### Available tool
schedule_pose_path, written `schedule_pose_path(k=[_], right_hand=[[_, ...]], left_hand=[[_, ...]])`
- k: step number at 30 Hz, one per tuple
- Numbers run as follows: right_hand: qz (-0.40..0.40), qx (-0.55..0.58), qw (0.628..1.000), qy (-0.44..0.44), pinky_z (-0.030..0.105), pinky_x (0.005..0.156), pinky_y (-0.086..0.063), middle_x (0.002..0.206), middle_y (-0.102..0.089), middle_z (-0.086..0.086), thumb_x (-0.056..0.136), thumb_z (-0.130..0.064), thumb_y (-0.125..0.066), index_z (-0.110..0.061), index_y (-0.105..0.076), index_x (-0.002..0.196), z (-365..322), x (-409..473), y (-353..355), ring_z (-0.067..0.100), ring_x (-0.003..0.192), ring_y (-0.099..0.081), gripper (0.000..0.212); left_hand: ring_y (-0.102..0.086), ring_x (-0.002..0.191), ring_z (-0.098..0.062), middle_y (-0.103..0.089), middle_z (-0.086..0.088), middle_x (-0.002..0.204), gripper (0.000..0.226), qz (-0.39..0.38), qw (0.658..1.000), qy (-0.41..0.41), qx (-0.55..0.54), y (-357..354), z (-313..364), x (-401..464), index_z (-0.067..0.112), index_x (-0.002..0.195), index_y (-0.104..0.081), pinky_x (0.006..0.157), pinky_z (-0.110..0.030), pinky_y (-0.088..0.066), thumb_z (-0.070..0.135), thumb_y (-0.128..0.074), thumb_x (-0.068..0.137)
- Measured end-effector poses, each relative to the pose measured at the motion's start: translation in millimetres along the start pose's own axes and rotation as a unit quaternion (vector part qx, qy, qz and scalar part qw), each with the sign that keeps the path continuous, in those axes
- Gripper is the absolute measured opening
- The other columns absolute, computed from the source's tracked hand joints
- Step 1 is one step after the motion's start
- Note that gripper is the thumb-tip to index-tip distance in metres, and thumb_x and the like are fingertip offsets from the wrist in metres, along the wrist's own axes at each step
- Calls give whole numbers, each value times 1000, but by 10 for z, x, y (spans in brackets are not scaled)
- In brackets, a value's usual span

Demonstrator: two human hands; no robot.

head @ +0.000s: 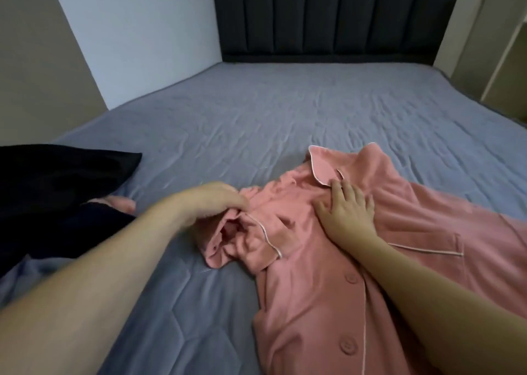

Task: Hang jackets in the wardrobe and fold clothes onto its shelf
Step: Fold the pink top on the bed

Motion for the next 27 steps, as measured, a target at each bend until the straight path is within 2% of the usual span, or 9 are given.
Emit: schedule_pose_path(k=[2,5,8,11,14,17,20,24,27], right_hand=[[-25,-16,1000,-7,52,117,-5,158,-19,4,94,-56,-31,-20,-22,150,-8,-3,13,24,146,-12,67],[-59,-36,997,-25,52,117,-4,160,-16,2,95,-58,-25,-19,-18,151,-22,6,44,23,147,-9,69],[-107,-31,993,-49,50,118,-4,161,-11,1,95,-59,-26,-23,-15,153,-77,4,109,23,148,-5,69],[-142,3,989,-45,47,118,-10,160,-13,6,96,-51,-35,-22,-22,151,-71,-23,256,26,147,-11,64],[-74,41,996,-23,43,109,-28,150,-33,8,91,-41,-46,-22,-37,141,127,-89,536,30,136,-34,54],[-76,-31,996,-29,45,111,-21,153,-28,7,93,-45,-43,-24,-30,145,520,-143,770,29,140,-27,58],[-157,-100,981,-47,45,116,-12,159,-16,8,95,-55,-31,-19,-20,150,807,-318,651,27,145,-16,66],[-100,-220,969,-56,51,117,-6,159,-12,19,99,-49,-17,-8,-14,152,660,-436,453,35,145,-14,67],[-115,-234,962,-81,52,116,-8,156,-17,22,100,-40,-16,-1,-16,150,399,-427,492,38,143,-19,64]], left_hand=[[-69,66,-25,-74,-9,77,22,-13,997,2,-73,333,86,-140,16,68,-75,62,-31,-54,34,-77,55],[-70,75,-30,-73,-15,91,32,103,988,74,83,952,143,-326,9,80,-74,61,-32,-53,30,-81,58],[-62,106,-33,-65,-15,117,38,374,829,104,402,1263,164,-431,11,121,-56,92,-41,-43,21,-57,84],[-42,126,-33,-49,-14,133,42,350,731,93,578,855,143,-413,17,134,-44,111,-56,-19,19,-39,92],[-20,141,-33,-26,-13,152,63,228,852,78,465,238,189,-174,19,147,-29,109,-70,1,44,-42,91],[-22,144,-34,-19,-11,158,102,35,936,123,329,-177,294,-1,20,152,-16,112,-67,-16,62,-58,69],[-23,143,-32,-21,-7,156,109,48,910,165,378,-188,109,-114,22,151,-14,109,-68,-18,63,-65,63],[-25,134,-29,-20,-5,146,114,125,844,203,480,-160,-150,-602,24,146,-17,96,-58,-34,83,-57,58],[-60,104,-23,-58,-6,125,71,36,882,196,428,-337,-190,-890,14,127,-49,73,-34,-49,59,-61,74]])
Point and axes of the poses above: each hand's wrist, its own x-axis towards the middle knuckle, its own y-axis out of the back of the hand, z = x × y, the point moved 3 cm from there along x, towards the middle knuckle
